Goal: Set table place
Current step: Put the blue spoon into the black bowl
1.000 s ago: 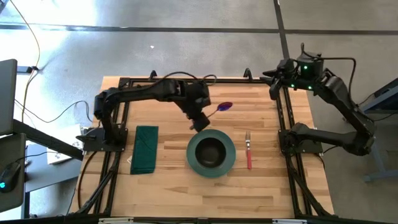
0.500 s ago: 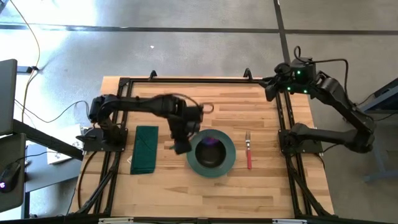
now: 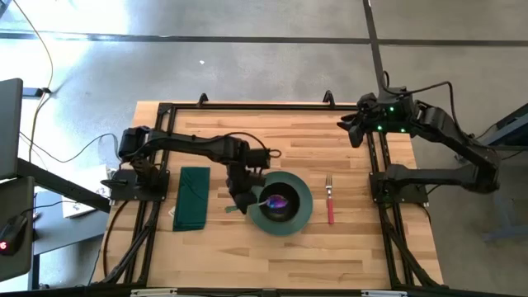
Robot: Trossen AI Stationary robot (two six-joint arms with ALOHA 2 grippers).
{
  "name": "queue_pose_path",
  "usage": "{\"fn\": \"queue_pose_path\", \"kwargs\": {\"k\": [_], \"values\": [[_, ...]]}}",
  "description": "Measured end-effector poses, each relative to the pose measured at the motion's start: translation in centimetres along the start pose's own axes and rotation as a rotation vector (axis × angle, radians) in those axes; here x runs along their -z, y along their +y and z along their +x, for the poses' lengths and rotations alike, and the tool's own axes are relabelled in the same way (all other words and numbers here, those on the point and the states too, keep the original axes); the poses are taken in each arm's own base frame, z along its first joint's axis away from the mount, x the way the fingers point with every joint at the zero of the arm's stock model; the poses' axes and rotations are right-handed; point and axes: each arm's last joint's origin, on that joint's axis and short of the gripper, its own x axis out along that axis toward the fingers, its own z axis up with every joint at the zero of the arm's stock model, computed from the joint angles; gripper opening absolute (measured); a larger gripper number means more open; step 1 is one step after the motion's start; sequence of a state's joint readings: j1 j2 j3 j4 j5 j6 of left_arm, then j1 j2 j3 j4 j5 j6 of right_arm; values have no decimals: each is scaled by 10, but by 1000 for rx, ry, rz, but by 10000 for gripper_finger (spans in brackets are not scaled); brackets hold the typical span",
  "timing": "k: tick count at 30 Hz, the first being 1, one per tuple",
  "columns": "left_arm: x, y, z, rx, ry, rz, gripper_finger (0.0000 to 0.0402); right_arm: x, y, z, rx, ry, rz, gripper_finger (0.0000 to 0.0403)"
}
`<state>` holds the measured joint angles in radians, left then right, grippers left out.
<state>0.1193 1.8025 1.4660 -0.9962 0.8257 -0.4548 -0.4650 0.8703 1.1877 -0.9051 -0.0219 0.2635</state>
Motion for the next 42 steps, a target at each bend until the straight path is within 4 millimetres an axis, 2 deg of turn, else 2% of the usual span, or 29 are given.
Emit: {"fn": "queue_pose_path", "kwargs": {"k": [5, 9, 14, 20, 34, 42], "values": [[-5, 19, -6, 26, -18, -144, 0, 4, 4, 0, -22, 30, -46, 124], [-16, 26, -1, 10, -58, -179, 0, 5, 6, 0, -31, 42, -83, 124], [-30, 31, 22, 36, -44, -176, 0, 5, 6, 0, -31, 43, -100, 124], [-32, 39, 48, 5, 32, -199, 0, 6, 6, 0, -30, 49, -116, 124], [-37, 53, 40, -87, -23, -275, 0, 6, 6, 0, -30, 49, -135, 124], [-36, 53, 40, -91, -13, -293, 0, 6, 6, 0, -31, 49, -147, 124]]}}
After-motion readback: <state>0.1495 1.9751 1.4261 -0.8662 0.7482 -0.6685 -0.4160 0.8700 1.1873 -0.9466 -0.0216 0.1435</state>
